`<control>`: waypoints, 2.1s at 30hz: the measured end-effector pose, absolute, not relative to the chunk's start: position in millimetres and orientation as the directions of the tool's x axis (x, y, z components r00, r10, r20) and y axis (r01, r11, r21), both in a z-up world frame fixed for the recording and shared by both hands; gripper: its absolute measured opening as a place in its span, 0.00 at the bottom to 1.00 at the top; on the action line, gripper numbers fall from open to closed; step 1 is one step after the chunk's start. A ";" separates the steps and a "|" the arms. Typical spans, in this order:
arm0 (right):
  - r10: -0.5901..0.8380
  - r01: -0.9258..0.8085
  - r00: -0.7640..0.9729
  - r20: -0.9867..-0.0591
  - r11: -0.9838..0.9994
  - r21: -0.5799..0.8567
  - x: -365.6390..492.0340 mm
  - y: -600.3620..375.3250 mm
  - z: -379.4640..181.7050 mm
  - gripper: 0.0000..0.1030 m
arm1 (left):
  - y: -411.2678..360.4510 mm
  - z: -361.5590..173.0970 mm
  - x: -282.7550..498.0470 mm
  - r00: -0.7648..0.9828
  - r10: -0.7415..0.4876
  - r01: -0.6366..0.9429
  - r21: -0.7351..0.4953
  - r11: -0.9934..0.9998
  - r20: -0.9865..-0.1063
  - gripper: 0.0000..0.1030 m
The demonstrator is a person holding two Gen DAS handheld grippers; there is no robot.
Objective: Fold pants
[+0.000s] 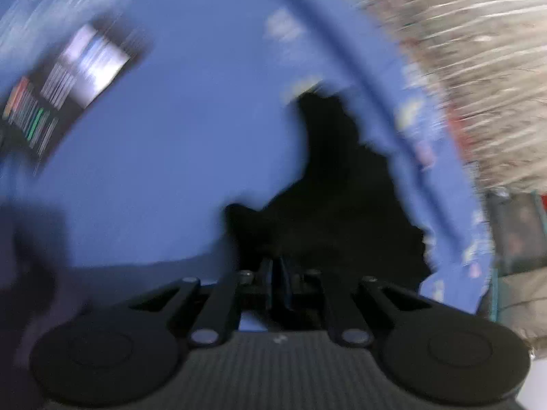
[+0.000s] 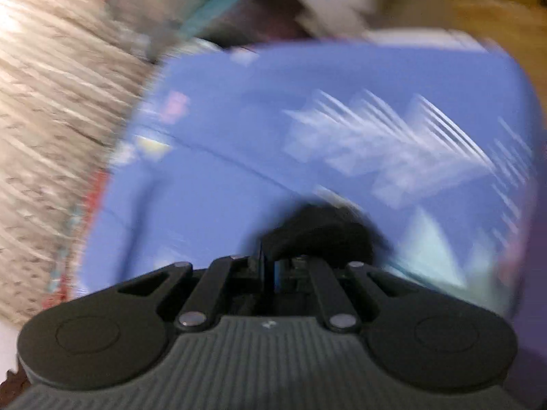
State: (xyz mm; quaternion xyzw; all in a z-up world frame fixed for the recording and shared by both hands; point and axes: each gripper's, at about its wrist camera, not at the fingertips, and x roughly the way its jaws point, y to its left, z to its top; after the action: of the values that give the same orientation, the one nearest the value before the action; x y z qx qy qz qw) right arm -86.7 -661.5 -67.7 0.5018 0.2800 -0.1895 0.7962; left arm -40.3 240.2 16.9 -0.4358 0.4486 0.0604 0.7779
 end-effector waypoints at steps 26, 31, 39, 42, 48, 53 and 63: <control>0.418 -0.356 0.586 -0.694 0.902 0.243 230.5 -362.5 14.9 0.72 | 251.2 31.6 180.5 0.700 -0.271 -0.237 -0.572 0.785 -0.661 0.79; 0.399 -0.477 0.471 -0.787 0.865 0.154 352.9 -270.7 -52.9 0.72 | 248.2 13.1 187.2 0.703 -0.291 -0.214 -0.584 0.783 -0.649 0.92; 0.416 -0.508 0.439 -0.796 0.846 0.162 379.4 -176.8 -104.1 0.07 | 252.1 11.6 190.9 0.716 -0.280 -0.190 -0.564 0.804 -0.640 0.24; 0.431 -0.430 0.528 -0.732 0.879 0.207 373.5 -197.6 -72.5 0.07 | 248.9 16.1 193.7 0.716 -0.292 -0.194 -0.583 0.789 -0.634 0.11; 0.163 0.007 0.832 -0.530 0.953 0.304 362.1 -331.1 15.2 0.07 | 238.3 52.3 174.0 0.766 -0.268 -0.129 -0.549 0.826 -0.584 0.10; -0.173 0.362 0.874 -0.455 0.856 0.370 289.6 -442.4 35.5 0.07 | 225.9 64.7 165.9 0.763 -0.257 -0.105 -0.506 0.856 -0.593 0.10; -0.360 0.711 0.650 -0.670 0.599 0.368 140.0 -492.9 -66.2 0.25 | 182.6 53.2 181.9 0.692 -0.242 -0.080 -0.405 0.911 -0.681 0.10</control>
State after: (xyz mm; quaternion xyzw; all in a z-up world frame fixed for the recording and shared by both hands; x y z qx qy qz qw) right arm 140.0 -492.9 -66.2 0.3182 0.2758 -0.3148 0.8506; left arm 181.9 182.6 53.2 -0.2061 0.3901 -0.0451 0.8963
